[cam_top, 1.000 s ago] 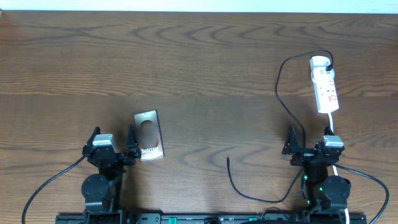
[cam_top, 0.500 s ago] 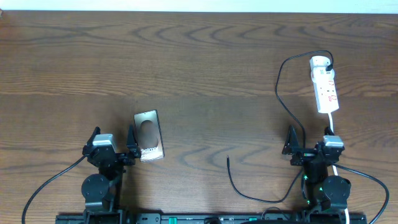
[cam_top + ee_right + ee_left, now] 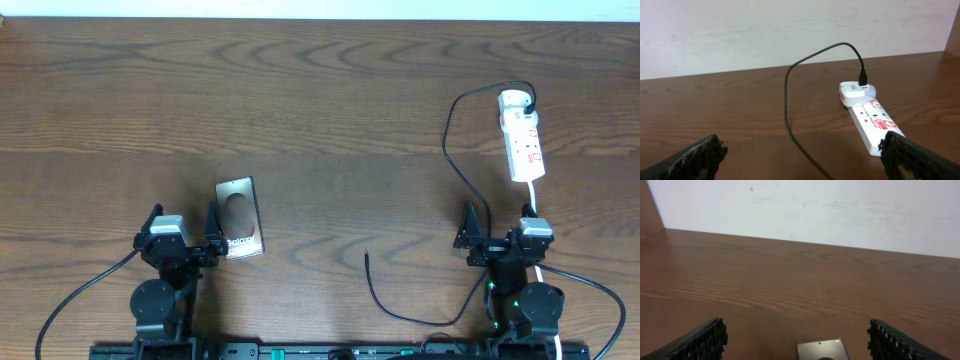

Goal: Plug charger to phone and switch on socket
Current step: 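Move the left gripper forward over the silver phone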

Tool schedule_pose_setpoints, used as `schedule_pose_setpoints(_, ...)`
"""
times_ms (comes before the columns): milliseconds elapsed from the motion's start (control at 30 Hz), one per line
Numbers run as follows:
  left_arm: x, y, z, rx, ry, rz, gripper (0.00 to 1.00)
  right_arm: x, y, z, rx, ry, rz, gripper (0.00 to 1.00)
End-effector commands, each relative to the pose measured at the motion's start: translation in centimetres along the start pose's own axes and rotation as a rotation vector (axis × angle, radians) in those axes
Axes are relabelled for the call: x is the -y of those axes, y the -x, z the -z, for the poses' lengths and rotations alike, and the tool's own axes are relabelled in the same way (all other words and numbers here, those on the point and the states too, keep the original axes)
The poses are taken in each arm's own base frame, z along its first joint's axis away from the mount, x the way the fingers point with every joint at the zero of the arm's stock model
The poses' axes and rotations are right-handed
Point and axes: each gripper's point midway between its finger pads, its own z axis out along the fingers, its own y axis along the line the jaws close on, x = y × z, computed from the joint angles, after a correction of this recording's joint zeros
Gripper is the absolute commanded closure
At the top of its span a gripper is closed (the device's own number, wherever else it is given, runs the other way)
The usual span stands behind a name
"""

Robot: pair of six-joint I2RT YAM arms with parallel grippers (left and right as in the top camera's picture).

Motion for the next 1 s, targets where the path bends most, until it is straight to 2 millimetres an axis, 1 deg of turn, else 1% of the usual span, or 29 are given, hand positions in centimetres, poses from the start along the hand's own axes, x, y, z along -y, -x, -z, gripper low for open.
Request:
schedule_pose_setpoints(0, 0.9, 2.8, 0.5, 0.017, -0.037, 0.003, 0.11, -0.1, -0.1, 0.0, -0.001, 0.003, -0.004, 0.01)
schedule_pose_setpoints(100, 1.5, 4.3, 0.5, -0.034, -0.059, 0.006, 0.11, -0.1, -0.1, 0.0, -0.001, 0.003, -0.004, 0.01)
schedule_pose_setpoints(200, 2.4, 5.8, -0.2, -0.117, -0.093, 0.014, 0.11, -0.1, -0.1, 0.0, -0.001, 0.003, -0.004, 0.01)
schedule_pose_setpoints(333, 2.6, 7.2, -2.3, -0.269, -0.083, 0.066, 0.11, -0.1, -0.1, 0.0, -0.001, 0.003, -0.004, 0.01)
schedule_pose_setpoints(433, 2.5, 7.1, -4.2, -0.433, -0.055, 0.112, 0.11, -0.1, 0.0, 0.0, 0.0, 0.003, -0.004, 0.01)
schedule_pose_setpoints(533, 2.3, 5.9, -5.9, -0.616, -0.026, 0.14, 0.11, -0.1, -0.1, 0.0, -0.001, 0.003, -0.004, 0.01)
schedule_pose_setpoints(600, 2.2, 4.6, -6.6, -0.744, -0.008, 0.151, 0.11, -0.1, 0.0, 0.0, 0.0, 0.003, -0.004, 0.01)
schedule_pose_setpoints(667, 2.5, 3.3, -7.2, -0.857, -0.014, 0.17, 0.11, -0.1, 0.0, 0.0, 0.0, 0.003, -0.004, 0.01)
schedule_pose_setpoints(733, 3.2, 2.0, -8.0, -0.921, -0.049, 0.197, 0.11, -0.1, -0.1, 0.0, -0.001, 0.003, -0.004, 0.01)
schedule_pose_setpoints(800, 3.3, 0.5, -8.6, -0.967, -0.056, 0.21, 0.11, -0.1, -0.1, 0.0, -0.001, 0.003, -0.004, 0.01)
schedule_pose_setpoints(867, 3.3, -1.1, -9.0, -1.02, -0.055, 0.221, 0.11, -0.1, -0.1, 0.0, -0.001, 0.003, -0.004, 0.01)
schedule_pose_setpoints(967, 3.5, -2.9, -9.2, -1.082, -0.061, 0.257, 0.11, -0.1, 0.0, 0.0, 0.0, 0.003, -0.004, 0.01)
